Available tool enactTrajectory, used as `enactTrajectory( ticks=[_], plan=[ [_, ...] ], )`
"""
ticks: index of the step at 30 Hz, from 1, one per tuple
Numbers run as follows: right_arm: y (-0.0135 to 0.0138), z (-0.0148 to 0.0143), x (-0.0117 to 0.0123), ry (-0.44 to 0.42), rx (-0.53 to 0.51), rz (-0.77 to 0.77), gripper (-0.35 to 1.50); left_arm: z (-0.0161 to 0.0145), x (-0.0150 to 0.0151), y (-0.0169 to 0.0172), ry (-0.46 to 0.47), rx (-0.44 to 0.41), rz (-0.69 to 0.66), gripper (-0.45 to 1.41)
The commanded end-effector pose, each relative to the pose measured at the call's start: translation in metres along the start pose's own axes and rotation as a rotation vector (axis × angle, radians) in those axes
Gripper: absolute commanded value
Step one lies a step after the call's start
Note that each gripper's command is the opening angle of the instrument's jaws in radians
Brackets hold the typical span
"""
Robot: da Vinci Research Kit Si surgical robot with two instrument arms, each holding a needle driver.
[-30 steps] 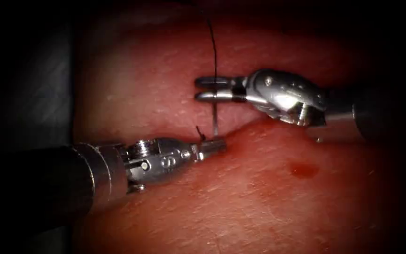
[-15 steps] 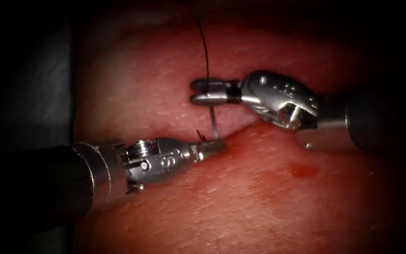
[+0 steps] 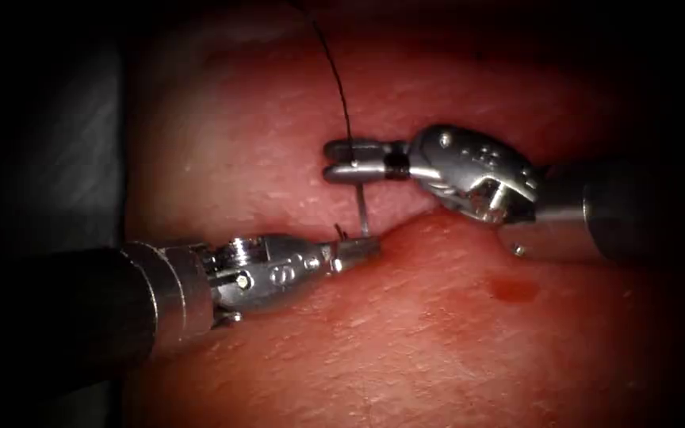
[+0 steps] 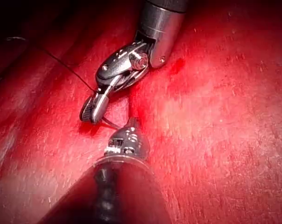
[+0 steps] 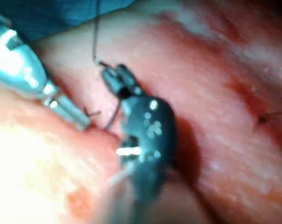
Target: Wound Closure
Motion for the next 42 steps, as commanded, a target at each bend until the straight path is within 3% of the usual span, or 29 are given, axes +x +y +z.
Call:
enactTrajectory(
  ticks=[1, 13, 23, 33, 37, 42],
  plan=[
    [-0.0001, 0.0012, -0.0003, -0.001, 0.000, -0.002, -0.35, 0.0008, -0.0002, 0.0004, 0.001, -0.002, 0.000, -0.45],
    [-0.0007, 0.0019, -0.0006, -0.014, 0.037, -0.071, -0.35, 0.0008, -0.0002, 0.0004, -0.002, -0.003, 0.000, -0.45],
    [0.0010, 0.0001, 0.0005, 0.051, -0.056, -0.136, -0.35, 0.0008, -0.0001, 0.0004, -0.002, -0.002, 0.005, -0.45],
    [0.0051, -0.0026, 0.0050, 0.145, -0.288, -0.381, -0.35, 0.0012, 0.0005, 0.0010, 0.006, -0.010, 0.008, -0.45],
    [0.0053, -0.0043, 0.0064, 0.167, -0.352, -0.468, -0.35, 0.0015, 0.0004, 0.0011, 0.006, -0.008, 0.009, -0.45],
    [0.0048, -0.0047, 0.0070, 0.176, -0.350, -0.503, -0.35, 0.0018, 0.0001, 0.0012, 0.002, -0.010, 0.013, -0.45]
  ],
)
